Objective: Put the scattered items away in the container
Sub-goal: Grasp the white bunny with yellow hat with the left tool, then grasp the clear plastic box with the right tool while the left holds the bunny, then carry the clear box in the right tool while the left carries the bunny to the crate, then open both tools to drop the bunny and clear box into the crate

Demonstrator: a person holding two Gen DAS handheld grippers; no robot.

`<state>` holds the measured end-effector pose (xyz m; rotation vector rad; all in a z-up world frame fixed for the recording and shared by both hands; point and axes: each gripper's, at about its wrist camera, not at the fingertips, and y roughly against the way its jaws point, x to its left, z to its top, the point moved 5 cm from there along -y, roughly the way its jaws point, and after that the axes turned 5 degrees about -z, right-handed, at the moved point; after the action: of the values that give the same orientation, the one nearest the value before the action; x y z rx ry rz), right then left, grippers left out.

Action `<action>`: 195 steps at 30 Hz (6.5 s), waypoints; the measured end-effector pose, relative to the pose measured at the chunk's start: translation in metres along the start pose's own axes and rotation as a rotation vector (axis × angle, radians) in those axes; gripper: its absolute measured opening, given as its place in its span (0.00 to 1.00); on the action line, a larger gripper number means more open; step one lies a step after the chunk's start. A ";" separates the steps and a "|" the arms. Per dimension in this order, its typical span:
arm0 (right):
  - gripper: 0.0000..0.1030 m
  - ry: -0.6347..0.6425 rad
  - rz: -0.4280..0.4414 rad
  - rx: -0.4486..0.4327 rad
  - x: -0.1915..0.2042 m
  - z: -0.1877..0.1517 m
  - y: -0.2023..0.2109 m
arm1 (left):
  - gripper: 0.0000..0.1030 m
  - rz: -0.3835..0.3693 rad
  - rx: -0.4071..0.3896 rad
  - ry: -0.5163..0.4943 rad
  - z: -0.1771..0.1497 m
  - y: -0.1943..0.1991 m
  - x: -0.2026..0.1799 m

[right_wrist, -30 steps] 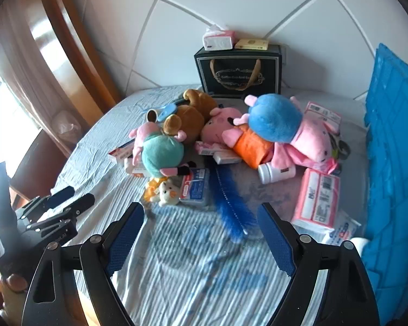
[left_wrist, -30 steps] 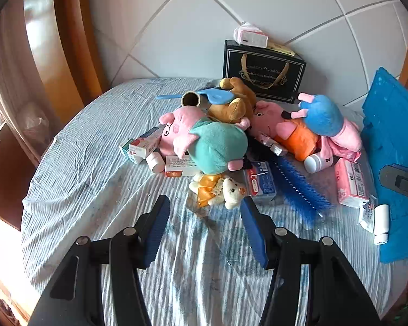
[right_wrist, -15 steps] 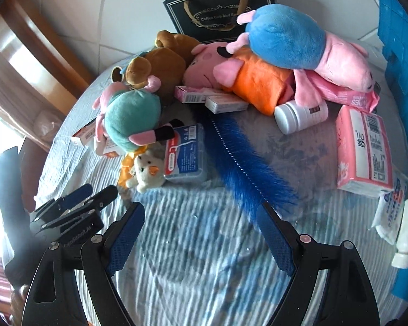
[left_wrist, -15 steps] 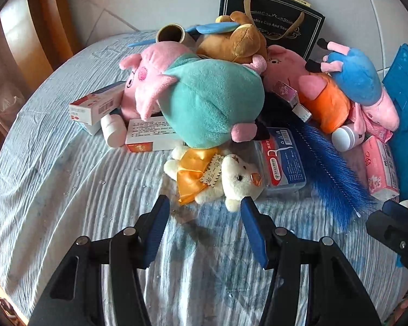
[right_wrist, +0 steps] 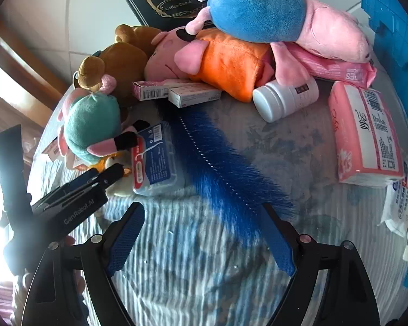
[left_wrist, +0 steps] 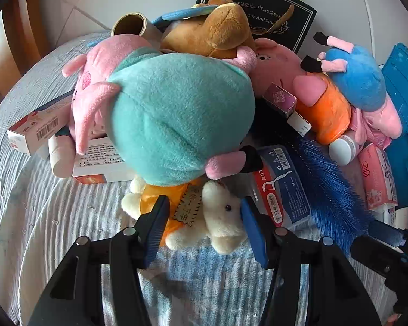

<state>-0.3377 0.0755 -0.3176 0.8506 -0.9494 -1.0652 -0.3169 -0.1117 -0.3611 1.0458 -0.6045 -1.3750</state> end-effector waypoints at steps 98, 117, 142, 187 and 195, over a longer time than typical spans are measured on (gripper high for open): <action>0.62 0.223 -0.028 -0.413 0.017 -0.055 0.204 | 0.44 0.052 -0.358 -0.146 -0.052 0.213 -0.127; 0.62 0.046 -0.220 -0.704 -0.094 -0.035 0.378 | 0.44 -0.175 -0.559 -0.376 -0.028 0.276 -0.314; 0.62 -0.053 -0.316 -0.498 -0.469 0.118 0.369 | 0.44 -0.072 -0.015 -0.399 0.065 0.089 -0.635; 1.00 -0.210 -0.231 -0.148 -0.516 0.116 0.255 | 0.51 0.011 0.003 -0.368 0.055 0.059 -0.634; 1.00 -0.225 -0.225 -0.145 -0.517 0.119 0.260 | 0.71 0.009 -0.020 -0.371 0.061 0.072 -0.637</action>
<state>-0.4656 0.6263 -0.1480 0.7395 -0.9643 -1.4303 -0.4319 0.4786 -0.1314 0.7735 -0.8634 -1.5774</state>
